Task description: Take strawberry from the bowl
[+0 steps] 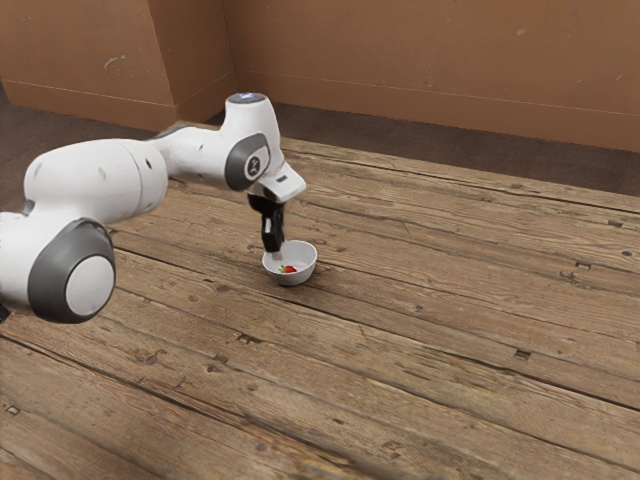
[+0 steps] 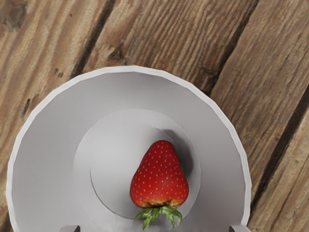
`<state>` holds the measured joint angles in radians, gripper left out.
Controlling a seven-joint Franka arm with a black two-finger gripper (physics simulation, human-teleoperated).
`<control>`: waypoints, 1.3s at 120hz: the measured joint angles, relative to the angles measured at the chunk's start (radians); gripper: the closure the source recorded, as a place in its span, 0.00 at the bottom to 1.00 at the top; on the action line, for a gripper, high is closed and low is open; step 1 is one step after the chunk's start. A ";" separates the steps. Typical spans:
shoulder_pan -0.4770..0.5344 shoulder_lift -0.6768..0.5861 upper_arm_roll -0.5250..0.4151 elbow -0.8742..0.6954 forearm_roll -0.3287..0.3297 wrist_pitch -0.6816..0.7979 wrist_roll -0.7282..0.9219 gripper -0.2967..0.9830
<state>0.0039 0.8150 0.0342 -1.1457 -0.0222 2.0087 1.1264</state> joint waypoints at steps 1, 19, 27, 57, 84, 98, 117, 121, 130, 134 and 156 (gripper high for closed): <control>0.000 0.002 0.000 0.003 0.000 -0.002 0.002 0.48; -0.007 0.027 0.001 0.036 -0.002 -0.031 0.028 0.48; -0.007 0.057 0.002 0.081 -0.002 -0.048 0.036 0.48; -0.015 0.099 -0.006 0.141 -0.005 -0.080 0.054 0.48; -0.016 0.117 -0.005 0.166 -0.007 -0.069 0.062 0.48; -0.015 0.135 -0.003 0.168 -0.012 -0.054 0.064 0.49; -0.015 0.149 0.001 0.165 -0.016 -0.026 0.066 0.50; -0.015 0.150 0.003 0.163 -0.017 -0.019 0.067 0.50; -0.015 0.155 0.005 0.159 -0.017 0.004 0.067 0.50; -0.015 0.158 0.006 0.158 -0.017 0.014 0.068 0.51; -0.015 0.163 0.038 0.135 -0.032 0.051 0.070 0.52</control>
<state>-0.0109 0.9780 0.0725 -1.0108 -0.0538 2.0593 1.1962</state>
